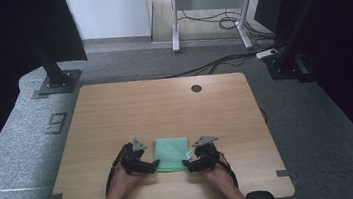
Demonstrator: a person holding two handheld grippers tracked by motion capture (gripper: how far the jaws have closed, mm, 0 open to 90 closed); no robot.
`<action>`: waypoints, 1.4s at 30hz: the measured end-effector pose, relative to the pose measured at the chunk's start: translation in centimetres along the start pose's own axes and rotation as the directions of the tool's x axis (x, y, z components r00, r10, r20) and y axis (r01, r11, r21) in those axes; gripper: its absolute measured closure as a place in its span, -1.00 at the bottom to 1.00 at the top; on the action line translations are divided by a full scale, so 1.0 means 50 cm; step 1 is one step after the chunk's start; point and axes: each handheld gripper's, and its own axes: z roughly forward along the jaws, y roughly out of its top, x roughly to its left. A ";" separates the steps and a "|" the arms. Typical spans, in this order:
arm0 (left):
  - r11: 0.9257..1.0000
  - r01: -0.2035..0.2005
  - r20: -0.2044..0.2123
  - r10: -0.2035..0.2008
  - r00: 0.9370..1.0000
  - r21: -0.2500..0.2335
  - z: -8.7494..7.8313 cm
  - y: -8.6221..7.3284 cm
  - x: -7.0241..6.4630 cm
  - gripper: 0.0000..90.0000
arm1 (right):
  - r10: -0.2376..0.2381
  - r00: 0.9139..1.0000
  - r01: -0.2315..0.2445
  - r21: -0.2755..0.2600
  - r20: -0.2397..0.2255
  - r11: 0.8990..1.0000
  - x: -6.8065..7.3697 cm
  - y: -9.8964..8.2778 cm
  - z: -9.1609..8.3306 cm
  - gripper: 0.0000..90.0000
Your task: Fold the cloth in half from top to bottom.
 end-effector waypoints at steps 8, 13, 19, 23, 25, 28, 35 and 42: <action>1.000 0.011 -0.009 -0.011 1.000 0.000 0.021 0.025 0.027 -0.98 | 0.007 1.000 -0.007 -0.003 0.026 1.000 -0.029 0.026 0.023 -0.66; 1.000 0.026 -0.018 -0.026 1.000 -0.003 0.034 0.039 0.043 -0.98 | 0.013 0.999 -0.013 -0.007 0.037 1.000 -0.042 0.039 0.035 -0.66; 0.999 0.044 -0.037 -0.044 0.998 -0.005 0.049 0.058 0.064 -0.98 | 0.017 0.998 -0.016 -0.011 0.060 1.000 -0.061 0.059 0.053 -0.66; 0.998 0.061 -0.054 -0.062 0.997 -0.009 0.060 0.071 0.079 -0.98 | 0.034 0.997 -0.032 -0.019 0.067 0.999 -0.073 0.071 0.066 -0.66; 0.998 0.057 -0.053 -0.058 0.997 -0.009 0.063 0.074 0.084 -0.98 | 0.039 0.997 -0.037 -0.022 0.067 0.999 -0.077 0.074 0.071 -0.66; 0.998 0.053 -0.049 -0.054 0.997 -0.015 0.062 0.074 0.084 -0.96 | 0.053 0.997 -0.051 -0.027 0.052 0.998 -0.082 0.073 0.072 -0.66; 0.998 0.058 -0.028 -0.058 0.998 -0.019 0.061 0.073 0.085 -0.93 | 0.059 0.998 -0.058 -0.036 0.037 0.998 -0.085 0.072 0.072 -0.67; 0.999 0.049 0.009 -0.049 0.999 -0.021 0.036 0.080 0.081 -0.96 | 0.053 0.998 -0.052 -0.040 0.025 0.998 -0.081 0.082 0.057 -0.67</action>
